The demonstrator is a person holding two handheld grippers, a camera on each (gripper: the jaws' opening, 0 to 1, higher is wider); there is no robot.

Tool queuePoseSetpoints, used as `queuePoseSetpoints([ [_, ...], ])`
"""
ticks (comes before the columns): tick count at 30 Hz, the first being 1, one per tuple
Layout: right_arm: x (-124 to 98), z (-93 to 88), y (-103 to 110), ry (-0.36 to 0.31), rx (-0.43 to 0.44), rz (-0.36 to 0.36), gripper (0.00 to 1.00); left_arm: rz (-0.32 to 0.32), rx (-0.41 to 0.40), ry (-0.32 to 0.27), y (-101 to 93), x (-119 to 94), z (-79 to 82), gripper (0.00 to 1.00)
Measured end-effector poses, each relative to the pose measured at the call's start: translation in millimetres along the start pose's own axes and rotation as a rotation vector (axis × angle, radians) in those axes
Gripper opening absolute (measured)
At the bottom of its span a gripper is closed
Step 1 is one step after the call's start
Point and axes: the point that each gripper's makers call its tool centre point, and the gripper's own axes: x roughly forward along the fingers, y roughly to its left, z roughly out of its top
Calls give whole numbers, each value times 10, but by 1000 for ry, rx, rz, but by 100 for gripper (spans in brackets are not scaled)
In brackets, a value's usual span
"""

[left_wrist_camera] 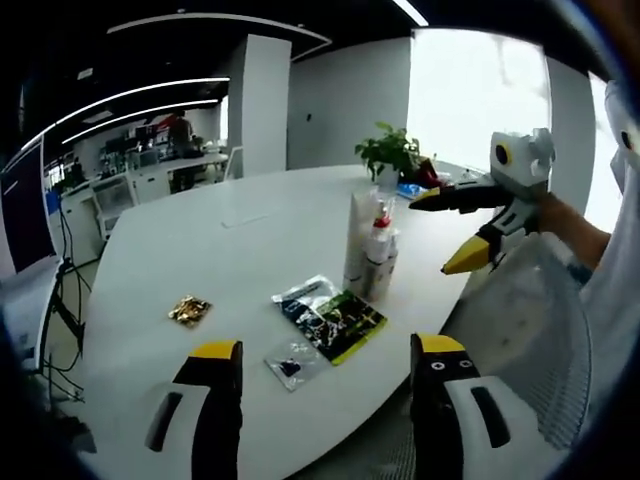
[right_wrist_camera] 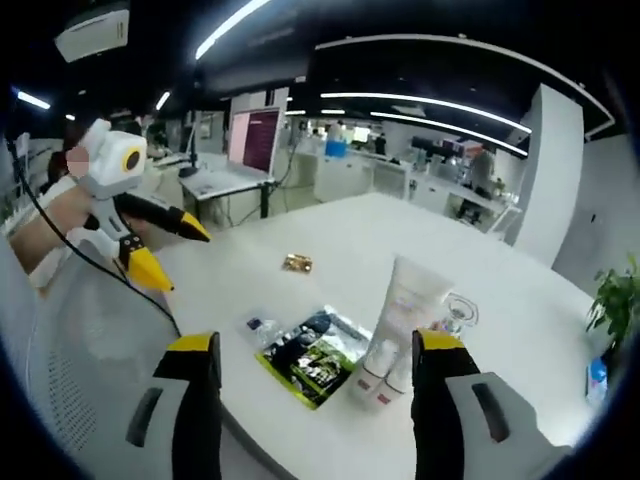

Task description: Arrange the skincare products in the storage area until every visible bottle or jar stands upright without overlapping.

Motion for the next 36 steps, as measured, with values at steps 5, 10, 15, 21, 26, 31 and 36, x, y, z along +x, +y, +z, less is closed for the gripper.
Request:
queuePoseSetpoints([
  [5, -37, -98, -51, 25, 18, -19, 84, -3, 3, 6, -15, 29, 3, 69],
  [10, -62, -149, -79, 25, 40, -36, 89, -14, 4, 13, -43, 54, -10, 72],
  [15, -81, -210, -118, 38, 52, -57, 95, -5, -4, 19, -5, 57, -38, 75],
  [21, -97, -272, -136, 47, 72, -64, 99, 13, -4, 16, 32, 62, -50, 79],
  [26, -103, -294, -126, 48, 92, -74, 100, 9, -14, 14, 32, 89, -53, 85],
  [31, -87, -311, -131, 46, 105, -63, 100, 5, -17, 28, 32, 116, -84, 89],
  [36, -54, -314, -68, 53, 109, -58, 100, 2, -19, 32, 25, 133, -88, 96],
])
